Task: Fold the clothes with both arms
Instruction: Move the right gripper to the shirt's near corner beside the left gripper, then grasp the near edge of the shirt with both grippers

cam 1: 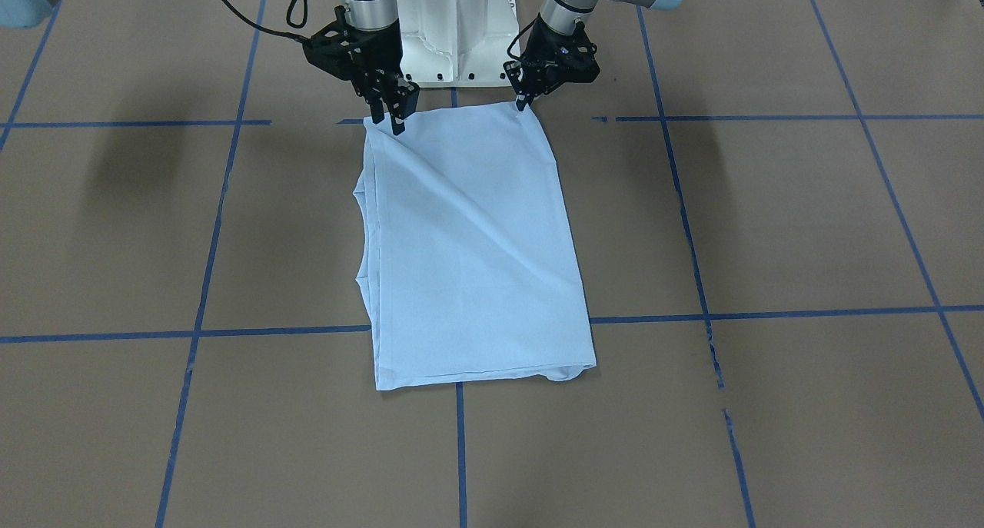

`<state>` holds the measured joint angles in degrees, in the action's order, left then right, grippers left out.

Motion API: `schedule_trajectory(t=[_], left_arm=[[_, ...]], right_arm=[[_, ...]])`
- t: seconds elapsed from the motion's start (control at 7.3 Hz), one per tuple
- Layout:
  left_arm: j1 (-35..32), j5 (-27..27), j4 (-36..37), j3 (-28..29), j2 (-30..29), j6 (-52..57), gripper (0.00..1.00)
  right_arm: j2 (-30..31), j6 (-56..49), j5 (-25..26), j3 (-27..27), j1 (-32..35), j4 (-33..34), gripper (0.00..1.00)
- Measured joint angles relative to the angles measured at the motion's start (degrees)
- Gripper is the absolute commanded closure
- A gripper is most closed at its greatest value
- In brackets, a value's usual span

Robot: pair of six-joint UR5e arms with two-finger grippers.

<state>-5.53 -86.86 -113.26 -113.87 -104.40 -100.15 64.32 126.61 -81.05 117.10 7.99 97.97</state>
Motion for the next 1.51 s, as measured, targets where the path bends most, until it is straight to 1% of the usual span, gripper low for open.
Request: schedule_trajectory(t=[0.27, 0.55, 1.23, 1.51], left_arm=[[-0.01, 0.1, -0.08, 0.0, 0.01, 0.04, 1.0], [-0.01, 0.53, -0.12, -0.03, -0.01, 0.06, 1.0], [-0.01, 0.99, -0.11, -0.04, -0.02, 0.06, 1.0], [-0.01, 0.94, -0.12, -0.04, 0.0, 0.05, 1.0]], right_arm=[[0.31, 1.84, 2.1, -2.68, -2.99, 0.19, 0.38], [0.54, 2.14, 2.67, -4.43, -3.82, 0.13, 0.38], [0.61, 2.24, 2.74, -5.22, -4.86, 0.2, 0.36], [0.6, 2.24, 2.74, -5.57, -5.14, 0.19, 0.38]])
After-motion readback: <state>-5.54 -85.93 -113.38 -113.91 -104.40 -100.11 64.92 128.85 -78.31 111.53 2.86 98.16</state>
